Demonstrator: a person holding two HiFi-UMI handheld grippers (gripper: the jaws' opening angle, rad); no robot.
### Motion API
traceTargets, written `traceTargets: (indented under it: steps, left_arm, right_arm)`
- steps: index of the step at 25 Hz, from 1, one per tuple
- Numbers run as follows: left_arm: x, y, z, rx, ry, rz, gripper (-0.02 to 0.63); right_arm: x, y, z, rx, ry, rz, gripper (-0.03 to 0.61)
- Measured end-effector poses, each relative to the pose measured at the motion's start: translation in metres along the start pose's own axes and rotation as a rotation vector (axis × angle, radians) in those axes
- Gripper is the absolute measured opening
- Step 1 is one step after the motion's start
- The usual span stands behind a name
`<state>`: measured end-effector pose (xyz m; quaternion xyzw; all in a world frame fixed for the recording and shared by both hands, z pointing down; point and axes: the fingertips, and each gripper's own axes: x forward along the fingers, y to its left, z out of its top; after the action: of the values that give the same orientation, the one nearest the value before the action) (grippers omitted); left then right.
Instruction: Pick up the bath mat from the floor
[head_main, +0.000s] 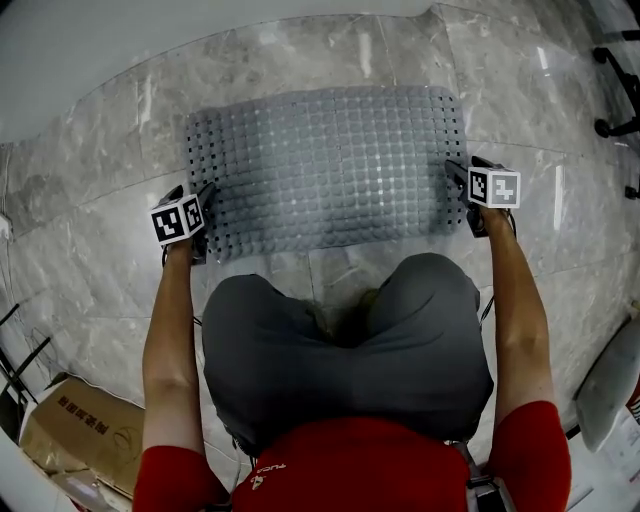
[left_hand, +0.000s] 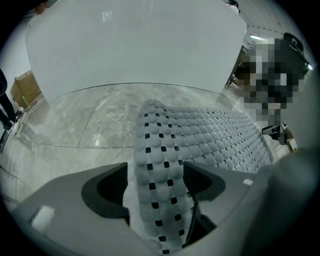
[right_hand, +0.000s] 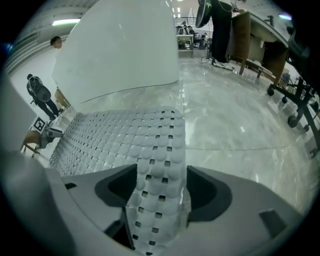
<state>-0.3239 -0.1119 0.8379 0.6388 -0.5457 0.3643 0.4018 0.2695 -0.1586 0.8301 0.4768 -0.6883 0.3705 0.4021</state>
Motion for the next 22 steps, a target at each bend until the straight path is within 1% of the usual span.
traceTargets:
  steps: [5, 9, 12, 15, 17, 19, 20, 22]
  left_arm:
    - [0.01, 0.001, -0.007, -0.042, 0.032, -0.005, 0.343]
    - [0.017, 0.003, -0.012, -0.073, 0.049, -0.012, 0.356]
    - [0.018, 0.003, -0.012, -0.062, 0.051, -0.013, 0.357]
    - [0.016, 0.003, -0.012, -0.03, 0.053, 0.004, 0.355]
    - [0.016, 0.0, -0.011, -0.002, 0.052, 0.012, 0.327]
    - [0.016, -0.006, -0.009, 0.015, 0.047, -0.003, 0.289]
    - [0.016, -0.011, -0.008, 0.021, 0.045, -0.018, 0.254]
    - [0.015, -0.02, -0.007, 0.035, 0.039, -0.04, 0.17]
  right_arm:
    - [0.012, -0.003, -0.005, 0.031, 0.017, 0.022, 0.286]
    - [0.017, -0.004, -0.008, 0.036, 0.026, 0.026, 0.29]
    - [0.019, -0.006, -0.008, 0.03, 0.02, 0.016, 0.288]
    - [0.018, -0.006, -0.009, 0.013, 0.018, -0.004, 0.288]
    - [0.017, -0.006, -0.009, 0.006, 0.017, -0.014, 0.287]
    - [0.017, -0.003, -0.009, 0.003, 0.019, -0.008, 0.275]
    - [0.017, 0.0, -0.008, 0.003, 0.021, 0.003, 0.25]
    - [0.017, 0.009, -0.007, 0.003, 0.025, 0.03, 0.165]
